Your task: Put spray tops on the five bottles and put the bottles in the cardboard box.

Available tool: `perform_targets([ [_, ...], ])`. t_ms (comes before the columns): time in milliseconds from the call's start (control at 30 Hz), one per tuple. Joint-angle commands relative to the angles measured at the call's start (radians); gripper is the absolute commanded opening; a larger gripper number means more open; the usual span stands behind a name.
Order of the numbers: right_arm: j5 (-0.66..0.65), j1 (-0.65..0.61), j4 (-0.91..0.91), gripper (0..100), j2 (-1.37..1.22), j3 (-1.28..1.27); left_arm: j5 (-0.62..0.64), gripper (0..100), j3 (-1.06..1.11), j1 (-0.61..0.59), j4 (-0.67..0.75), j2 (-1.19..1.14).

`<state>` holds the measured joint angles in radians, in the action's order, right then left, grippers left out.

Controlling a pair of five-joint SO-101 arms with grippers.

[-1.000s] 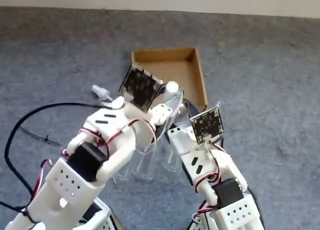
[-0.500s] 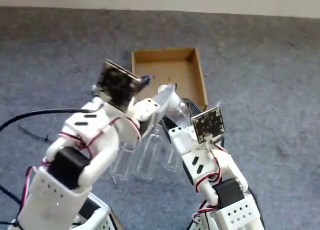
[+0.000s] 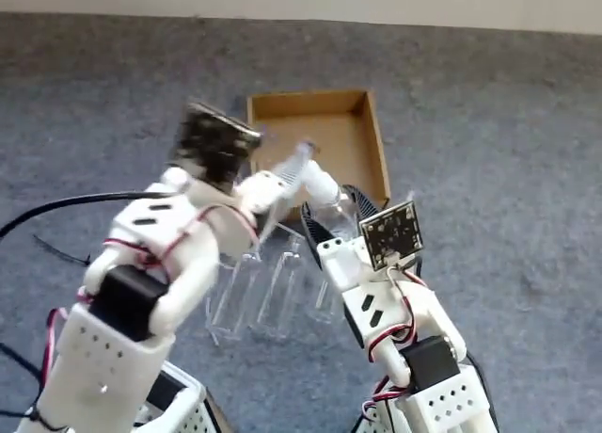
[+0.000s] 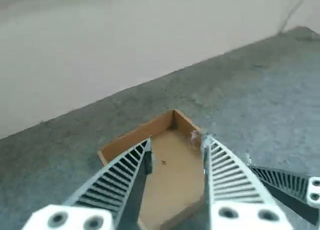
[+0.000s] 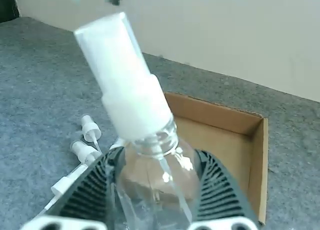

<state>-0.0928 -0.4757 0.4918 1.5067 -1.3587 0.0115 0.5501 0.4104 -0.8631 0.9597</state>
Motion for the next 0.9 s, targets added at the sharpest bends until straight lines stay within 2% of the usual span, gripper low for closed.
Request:
perform_targets([
  [0, 0.009, -0.007, -0.022, 0.3, 0.015, 0.01, -0.009, 16, -0.005, 0.061, 0.002, -0.073],
  [167, 0.009, -0.008, -0.022, 0.3, 0.016, 0.008, -0.011, 16, -0.013, 0.067, 0.068, -0.137],
  [467, 0.005, -0.008, -0.022, 0.3, 0.016, 0.008, -0.011, 16, -0.173, 0.068, 0.071, -0.274],
  [567, 0.003, -0.008, -0.022, 0.3, 0.016, 0.008, -0.029, 16, -0.199, 0.061, 0.009, -0.257],
  [733, 0.003, -0.004, -0.022, 0.3, 0.015, 0.008, -0.166, 16, -0.211, 0.047, -0.084, -0.124],
  [867, 0.002, 0.027, -0.005, 0.3, -0.015, 0.045, -0.17, 16, -0.194, -0.088, -0.186, -0.048],
])
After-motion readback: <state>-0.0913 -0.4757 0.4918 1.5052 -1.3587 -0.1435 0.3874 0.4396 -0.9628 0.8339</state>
